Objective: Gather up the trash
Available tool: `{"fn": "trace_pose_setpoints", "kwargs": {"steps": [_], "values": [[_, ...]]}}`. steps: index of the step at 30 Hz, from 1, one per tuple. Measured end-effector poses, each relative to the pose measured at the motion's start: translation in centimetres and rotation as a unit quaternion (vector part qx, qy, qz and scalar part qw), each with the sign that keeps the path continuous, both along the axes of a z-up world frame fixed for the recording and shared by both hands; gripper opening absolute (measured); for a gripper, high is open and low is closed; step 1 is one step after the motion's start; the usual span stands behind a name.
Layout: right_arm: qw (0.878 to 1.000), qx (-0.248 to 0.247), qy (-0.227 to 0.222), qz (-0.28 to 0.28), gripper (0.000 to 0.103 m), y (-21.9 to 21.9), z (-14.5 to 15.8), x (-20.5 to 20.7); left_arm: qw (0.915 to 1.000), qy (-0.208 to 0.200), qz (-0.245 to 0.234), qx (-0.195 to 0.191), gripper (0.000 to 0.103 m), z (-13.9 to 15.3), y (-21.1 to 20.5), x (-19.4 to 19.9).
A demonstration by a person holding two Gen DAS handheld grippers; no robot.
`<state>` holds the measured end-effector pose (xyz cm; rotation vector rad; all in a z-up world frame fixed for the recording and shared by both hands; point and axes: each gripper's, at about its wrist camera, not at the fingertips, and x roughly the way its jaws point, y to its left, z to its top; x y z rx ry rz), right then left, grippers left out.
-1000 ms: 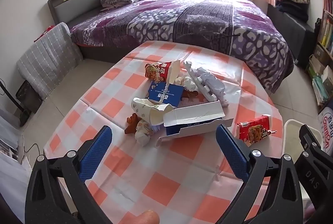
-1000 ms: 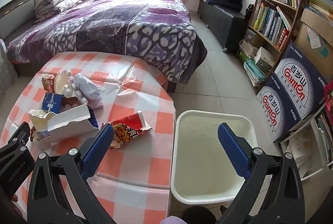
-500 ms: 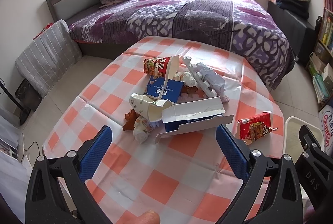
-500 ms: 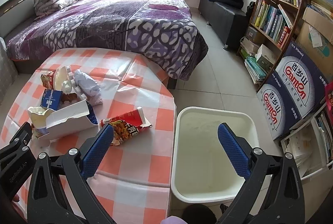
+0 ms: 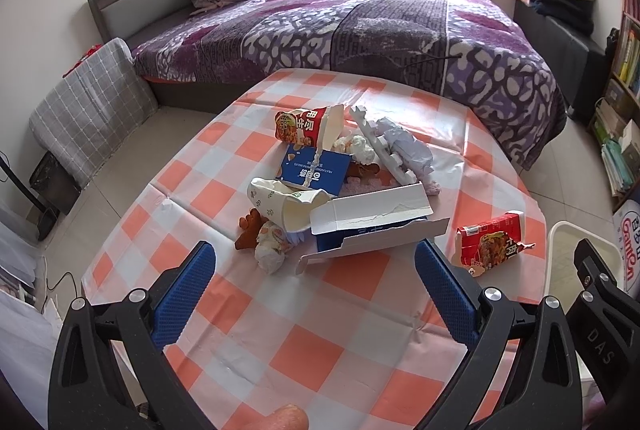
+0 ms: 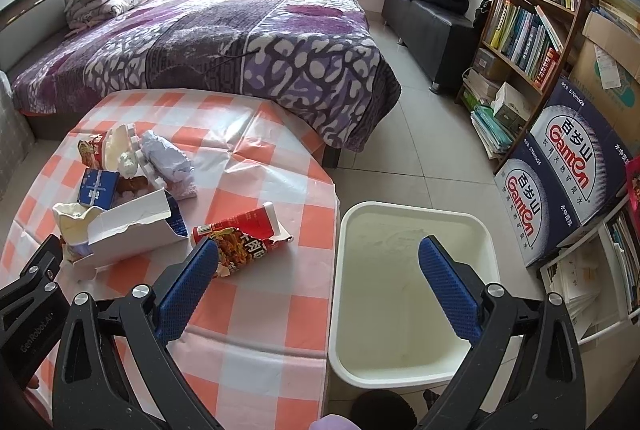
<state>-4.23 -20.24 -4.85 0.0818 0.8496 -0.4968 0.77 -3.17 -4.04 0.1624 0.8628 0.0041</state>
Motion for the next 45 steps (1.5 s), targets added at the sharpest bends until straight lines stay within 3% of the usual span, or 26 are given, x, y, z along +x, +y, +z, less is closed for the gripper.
{"fn": "trace_pose_setpoints", "kwargs": {"steps": [7,13,18,24,33,35,38,40,43,45], "values": [[1.0,0.005,0.003,0.0,0.096,0.0,-0.2,0.0,1.0,0.003,0.0,0.001,0.097,-0.2,-0.1,-0.1],[0.997,-0.021,0.068,-0.002,0.096,0.1,-0.5,0.2,0.9999,0.015,0.002,0.002,0.097,-0.7,0.1,0.1],[0.999,-0.009,0.036,-0.003,0.096,0.1,-0.6,0.2,0.9998,0.017,0.003,0.004,0.097,-0.7,0.1,0.1],[0.999,-0.006,0.04,-0.002,0.096,0.1,-0.7,0.4,0.9998,0.019,0.003,0.002,0.097,-0.7,0.3,0.2],[0.998,0.043,0.052,-0.01,0.096,-0.7,-1.3,1.7,0.9976,0.009,0.044,-0.053,0.097,2.1,3.9,3.0],[0.996,0.073,0.056,-0.016,0.096,-1.2,-1.6,2.2,0.9937,-0.008,0.06,-0.094,0.097,3.6,5.6,3.9],[0.984,0.157,0.074,-0.03,0.096,-2.3,-2.6,3.1,0.9869,-0.025,0.068,-0.144,0.097,4.9,7.5,5.5],[0.97,0.221,0.087,-0.051,0.096,-3.6,-3.5,3.6,0.985,0.021,0.053,-0.163,0.097,4.1,7.8,7.5],[0.951,0.284,0.089,-0.081,0.096,-5.3,-4.5,4.3,0.9809,0.117,0.031,-0.152,0.097,1.0,7.2,9.8],[0.937,0.323,0.08,-0.108,0.096,-6.4,-5.0,4.6,0.9856,0.141,-0.007,-0.093,0.097,-0.7,5.2,10.1]]}}
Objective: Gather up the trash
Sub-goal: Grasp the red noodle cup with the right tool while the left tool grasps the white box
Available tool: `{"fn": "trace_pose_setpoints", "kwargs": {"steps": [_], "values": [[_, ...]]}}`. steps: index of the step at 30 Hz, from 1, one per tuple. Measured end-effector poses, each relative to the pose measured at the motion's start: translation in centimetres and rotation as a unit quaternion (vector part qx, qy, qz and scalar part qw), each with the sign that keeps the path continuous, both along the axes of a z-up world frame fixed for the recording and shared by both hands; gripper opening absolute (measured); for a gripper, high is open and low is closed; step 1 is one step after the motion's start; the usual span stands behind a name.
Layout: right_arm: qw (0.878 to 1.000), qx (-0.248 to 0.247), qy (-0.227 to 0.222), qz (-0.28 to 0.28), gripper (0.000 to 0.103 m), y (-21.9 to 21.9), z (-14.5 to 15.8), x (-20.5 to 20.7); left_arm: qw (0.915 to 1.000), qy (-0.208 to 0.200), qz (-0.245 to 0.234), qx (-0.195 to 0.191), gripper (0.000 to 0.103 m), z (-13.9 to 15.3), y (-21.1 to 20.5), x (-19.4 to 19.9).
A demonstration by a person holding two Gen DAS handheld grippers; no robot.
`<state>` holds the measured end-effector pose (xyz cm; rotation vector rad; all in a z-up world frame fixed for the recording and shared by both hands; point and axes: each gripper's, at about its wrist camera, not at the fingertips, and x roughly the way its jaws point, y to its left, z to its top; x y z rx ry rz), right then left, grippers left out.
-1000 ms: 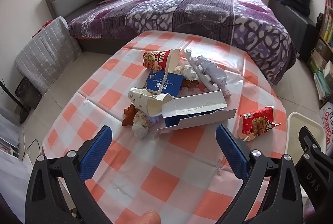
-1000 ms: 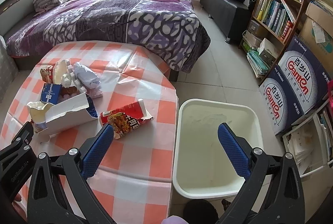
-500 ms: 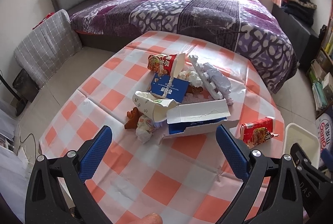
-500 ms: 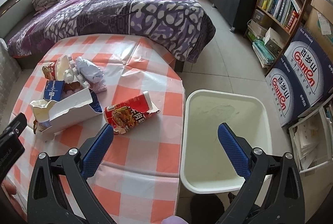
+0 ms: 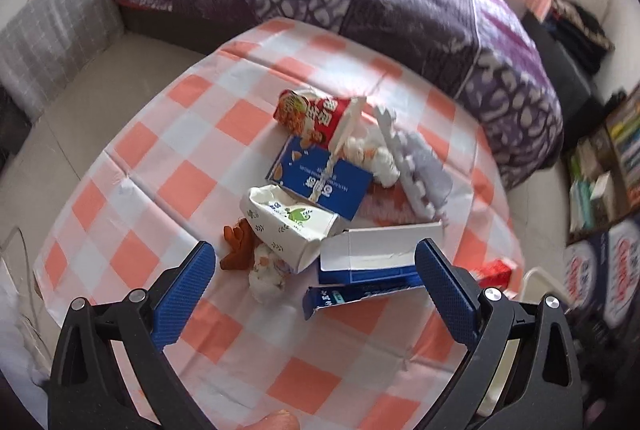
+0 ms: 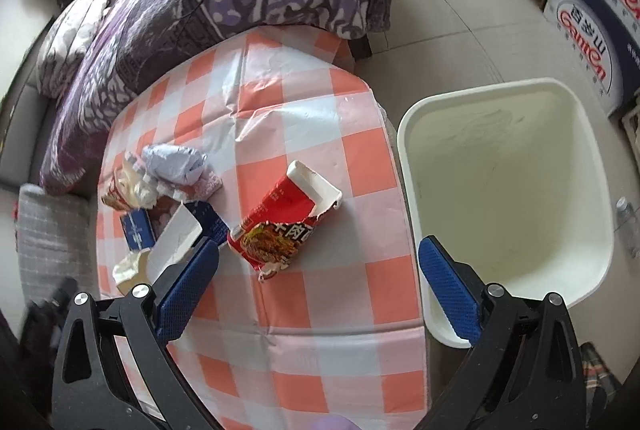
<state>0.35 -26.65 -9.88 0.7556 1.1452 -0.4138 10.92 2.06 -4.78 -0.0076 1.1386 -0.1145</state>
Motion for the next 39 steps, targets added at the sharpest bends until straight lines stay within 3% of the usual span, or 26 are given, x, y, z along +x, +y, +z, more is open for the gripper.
{"fn": "trace_pose_setpoints", "kwargs": {"steps": [3,6,8,15,18,22,24,26,30,35,37,38,39], "values": [[0.998,0.059,0.005,-0.025,0.096,-0.8,-1.2,0.6,0.9924,0.012,-0.101,0.071,0.097,-2.2,-3.9,-0.5],[0.994,0.103,0.012,-0.044,0.096,-1.1,-2.4,1.2,0.9801,0.015,-0.168,0.104,0.097,-4.1,-6.8,-1.1],[0.993,0.107,0.01,-0.048,0.096,-1.1,-2.6,1.6,0.9722,0.016,-0.201,0.118,0.097,-5.0,-8.4,-1.2],[0.993,0.107,0.01,-0.045,0.096,-2.3,-3.4,2.9,0.9512,0.003,-0.253,0.177,0.097,-8.6,-11.8,0.6],[0.992,0.118,0.018,-0.044,0.096,-2.4,-4.2,3.2,0.9472,0.006,-0.26,0.188,0.097,-10.1,-12.4,1.4],[0.992,0.113,0.02,-0.045,0.096,-2.0,-4.4,3.7,0.9515,0.023,-0.244,0.186,0.087,-11.3,-11.3,2.2],[0.992,0.117,0.019,-0.039,0.096,-1.4,-4.5,4.0,0.9573,0.022,-0.231,0.173,0.066,-10.9,-10.5,2.4],[0.992,0.12,0.017,-0.03,0.096,-0.7,-4.6,4.3,0.9673,0.028,-0.211,0.138,0.056,-10.1,-9.4,2.6],[0.993,0.111,0.013,-0.023,0.096,0.6,-4.9,4.8,0.9785,0.031,-0.188,0.08,0.033,-8.7,-7.9,2.2],[0.995,0.1,0.019,-0.024,0.096,1.8,-6.0,5.6,0.9862,0.025,-0.159,0.039,0.026,-6.9,-6.1,1.4],[0.995,0.09,0.02,-0.029,0.087,2.0,-6.5,6.0,0.9886,0.033,-0.147,0.014,0.025,-6.5,-5.3,1.3],[0.996,0.086,0.022,-0.026,0.071,2.1,-6.8,6.2,0.9892,0.038,-0.142,0.003,0.024,-6.4,-4.8,1.3],[0.996,0.086,0.025,-0.021,0.062,2.2,-7.2,6.5,0.9897,0.043,-0.136,-0.007,0.023,-6.4,-4.5,1.3]]}}
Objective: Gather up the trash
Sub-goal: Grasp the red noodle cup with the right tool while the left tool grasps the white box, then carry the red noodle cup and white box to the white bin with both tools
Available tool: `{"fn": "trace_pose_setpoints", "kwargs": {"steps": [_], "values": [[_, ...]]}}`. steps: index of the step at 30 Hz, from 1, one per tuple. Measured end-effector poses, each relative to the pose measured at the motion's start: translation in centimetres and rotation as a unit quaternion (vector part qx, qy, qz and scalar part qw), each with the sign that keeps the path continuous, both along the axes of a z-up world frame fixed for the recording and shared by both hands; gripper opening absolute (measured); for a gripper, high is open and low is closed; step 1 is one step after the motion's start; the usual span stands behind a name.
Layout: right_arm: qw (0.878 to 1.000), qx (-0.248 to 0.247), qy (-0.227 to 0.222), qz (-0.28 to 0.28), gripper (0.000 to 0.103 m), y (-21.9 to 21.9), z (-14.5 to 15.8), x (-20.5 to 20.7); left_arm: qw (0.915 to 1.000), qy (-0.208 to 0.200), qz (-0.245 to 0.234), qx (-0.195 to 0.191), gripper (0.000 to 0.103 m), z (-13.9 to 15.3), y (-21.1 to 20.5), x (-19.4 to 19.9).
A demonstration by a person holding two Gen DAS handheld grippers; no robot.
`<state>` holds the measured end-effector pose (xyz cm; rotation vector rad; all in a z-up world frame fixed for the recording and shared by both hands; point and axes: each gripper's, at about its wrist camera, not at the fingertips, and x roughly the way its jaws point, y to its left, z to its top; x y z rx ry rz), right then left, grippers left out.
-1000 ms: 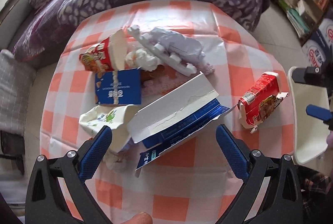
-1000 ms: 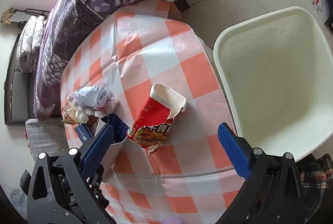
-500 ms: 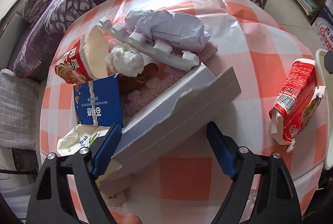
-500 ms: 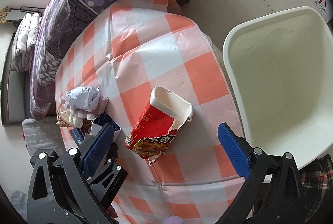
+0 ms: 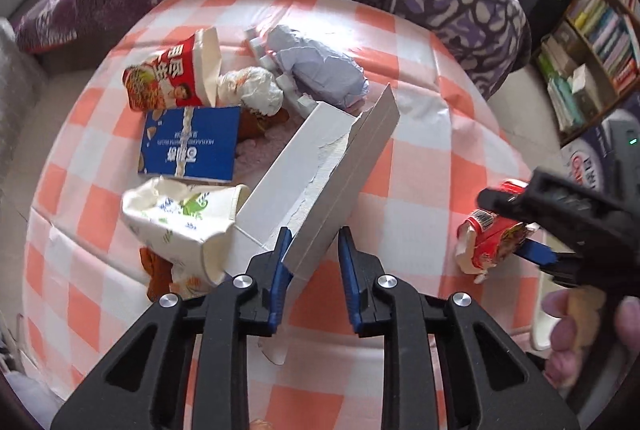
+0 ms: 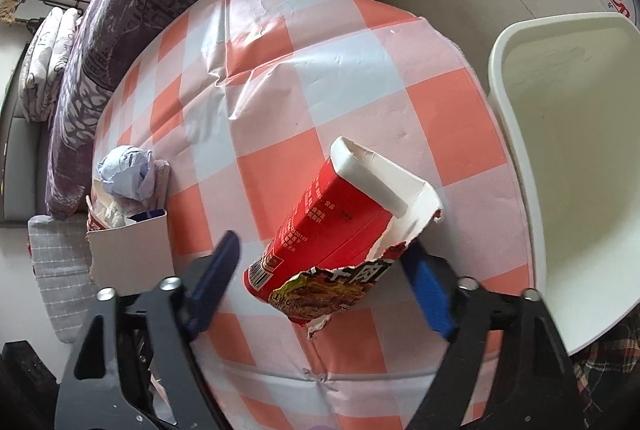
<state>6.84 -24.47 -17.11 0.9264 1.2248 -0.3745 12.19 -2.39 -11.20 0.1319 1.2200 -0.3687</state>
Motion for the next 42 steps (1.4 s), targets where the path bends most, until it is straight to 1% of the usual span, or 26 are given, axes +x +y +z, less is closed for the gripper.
{"fn": "trace_pose_setpoints", "kwargs": {"steps": [1,2,3,4,6,9,17,20,22,25,27,28,29,31,32,34,37,39,40,42], "values": [[1.0,0.001,-0.003,-0.003,0.059,0.0,-0.2,0.0,0.9999,0.005,0.004,-0.008,0.023,0.0,0.3,0.0],[1.0,-0.005,-0.011,-0.011,0.053,-0.1,0.0,-0.1,0.9998,0.011,0.008,-0.016,0.023,0.0,0.6,0.1],[1.0,-0.006,-0.019,-0.009,0.05,-0.1,0.2,0.0,0.9996,0.015,0.012,-0.022,0.022,0.1,0.8,0.0],[1.0,-0.005,-0.023,-0.007,0.049,0.0,0.3,0.0,0.9993,0.019,0.016,-0.028,0.022,0.2,1.0,0.0],[0.999,-0.003,-0.032,-0.003,0.049,0.1,0.6,0.0,0.9986,0.024,0.025,-0.039,0.022,0.4,1.3,0.1],[0.999,-0.011,-0.045,0.014,0.049,0.5,1.4,0.0,0.9981,0.017,0.035,-0.048,0.021,1.0,1.3,0.1],[0.99,-0.07,-0.109,0.05,0.049,0.8,6.1,-0.9,0.9957,0.0,0.036,-0.085,0.015,3.0,0.5,-0.6],[0.987,-0.09,-0.122,0.051,0.049,-0.1,7.6,-1.9,0.9946,-0.012,0.04,-0.095,0.01,3.8,0.0,-1.0],[0.987,-0.097,-0.123,0.047,0.049,-0.8,8.0,-2.6,0.9942,-0.014,0.038,-0.099,0.008,4.1,-0.6,-1.2],[0.987,-0.1,-0.12,0.032,0.049,-2.2,8.3,-3.7,0.9946,-0.014,0.034,-0.097,0.007,4.0,-1.4,-1.5],[0.988,-0.097,-0.118,0.018,0.049,-3.5,8.4,-4.5,0.9961,-0.006,0.025,-0.084,0.007,3.6,-2.1,-1.6],[0.988,-0.095,-0.117,0.009,0.049,-4.1,8.4,-4.8,0.9966,0.0,0.029,-0.077,0.007,3.2,-2.2,-1.6],[0.989,-0.095,-0.117,0.003,0.049,-4.5,8.5,-5.2,0.997,0.001,0.037,-0.067,0.009,2.8,-2.2,-1.4],[0.988,-0.094,-0.118,-0.009,0.049,-5.3,8.6,-5.8,0.9976,-0.003,0.049,-0.048,0.048,2.0,-1.9,-1.2],[0.988,-0.093,-0.119,-0.014,0.049,-5.7,8.6,-6.0,0.9973,-0.006,0.058,-0.045,0.094,1.8,-1.8,-1.0],[0.989,-0.088,-0.119,-0.021,0.05,-6.2,8.6,-6.2,0.9965,-0.011,0.07,-0.046,0.096,1.5,-1.7,-0.6],[0.99,-0.078,-0.119,-0.023,0.05,-6.4,8.4,-6.0,0.9965,0.009,0.065,-0.051,0.096,0.5,-2.3,0.0],[0.99,-0.077,-0.119,-0.02,0.05,-6.3,8.5,-5.8,0.9971,0.02,0.069,-0.026,0.096,-0.6,-2.8,0.5],[0.99,-0.076,-0.119,-0.018,0.05,-6.2,8.5,-5.7,0.997,0.02,0.074,-0.005,0.096,-1.2,-2.8,0.7],[0.99,-0.072,-0.117,-0.016,0.05,-6.2,8.3,-5.5,0.9952,0.002,0.082,0.052,0.096,-2.3,-3.1,1.2]]}}
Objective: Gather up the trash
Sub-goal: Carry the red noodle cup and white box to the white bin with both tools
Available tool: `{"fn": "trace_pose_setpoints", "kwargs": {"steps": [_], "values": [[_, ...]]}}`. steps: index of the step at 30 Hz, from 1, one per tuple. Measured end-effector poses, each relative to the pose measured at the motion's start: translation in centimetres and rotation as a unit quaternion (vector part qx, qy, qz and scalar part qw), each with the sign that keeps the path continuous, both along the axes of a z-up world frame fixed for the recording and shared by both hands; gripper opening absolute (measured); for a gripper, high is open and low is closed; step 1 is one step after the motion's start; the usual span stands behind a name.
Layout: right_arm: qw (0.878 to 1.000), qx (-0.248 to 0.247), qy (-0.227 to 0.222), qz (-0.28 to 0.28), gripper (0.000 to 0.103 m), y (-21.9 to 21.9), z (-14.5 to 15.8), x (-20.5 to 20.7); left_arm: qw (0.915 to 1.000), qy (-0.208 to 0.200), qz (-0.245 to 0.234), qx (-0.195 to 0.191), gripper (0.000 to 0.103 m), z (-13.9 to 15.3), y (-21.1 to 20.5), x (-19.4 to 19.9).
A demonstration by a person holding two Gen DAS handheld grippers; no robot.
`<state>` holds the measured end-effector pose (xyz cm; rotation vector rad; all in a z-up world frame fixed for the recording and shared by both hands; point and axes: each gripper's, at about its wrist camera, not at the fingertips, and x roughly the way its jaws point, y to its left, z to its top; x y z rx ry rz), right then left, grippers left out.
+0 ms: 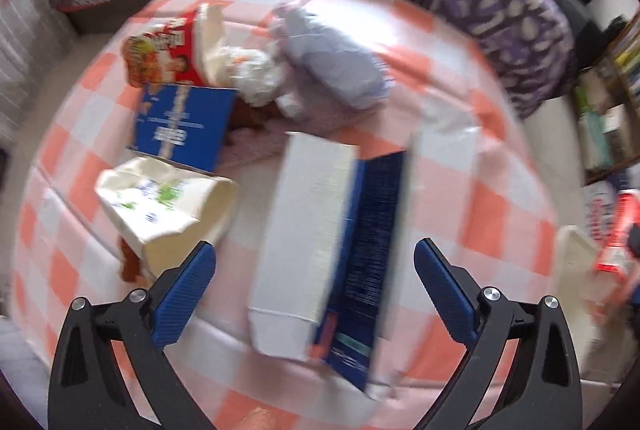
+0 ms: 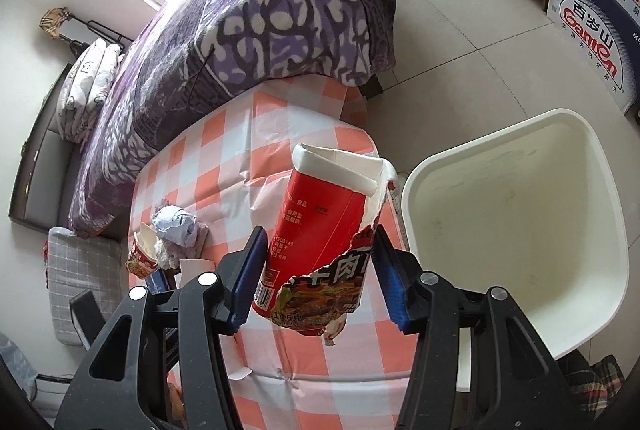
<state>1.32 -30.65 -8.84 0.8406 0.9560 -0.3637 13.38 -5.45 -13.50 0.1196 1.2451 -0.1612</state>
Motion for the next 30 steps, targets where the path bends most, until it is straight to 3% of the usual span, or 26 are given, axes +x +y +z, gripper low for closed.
{"fn": "trace_pose_setpoints", "kwargs": {"steps": [5,7,8,9,20,30], "values": [[1.0,0.005,0.005,0.007,0.051,0.4,-0.3,0.7,0.9986,0.047,-0.019,-0.015,0.096,-2.8,0.1,0.9],[1.0,0.005,0.008,0.011,0.051,0.7,-0.5,0.9,0.9983,0.051,-0.021,-0.019,0.079,-3.1,0.1,0.8],[1.0,0.006,0.009,0.012,0.051,0.8,-0.5,1.0,0.9978,0.058,-0.022,-0.024,0.062,-3.3,0.1,0.9],[1.0,0.007,0.01,0.013,0.051,0.8,-0.6,1.0,0.9974,0.062,-0.021,-0.03,0.054,-3.2,0.2,0.9],[1.0,-0.004,0.001,0.002,0.051,0.6,0.2,0.4,0.9954,0.012,-0.008,-0.095,0.05,1.3,1.9,0.1],[1.0,-0.012,-0.004,-0.019,0.051,-0.8,1.1,-1.3,0.9935,-0.015,-0.023,-0.11,0.05,3.9,-0.1,-1.1]]}}
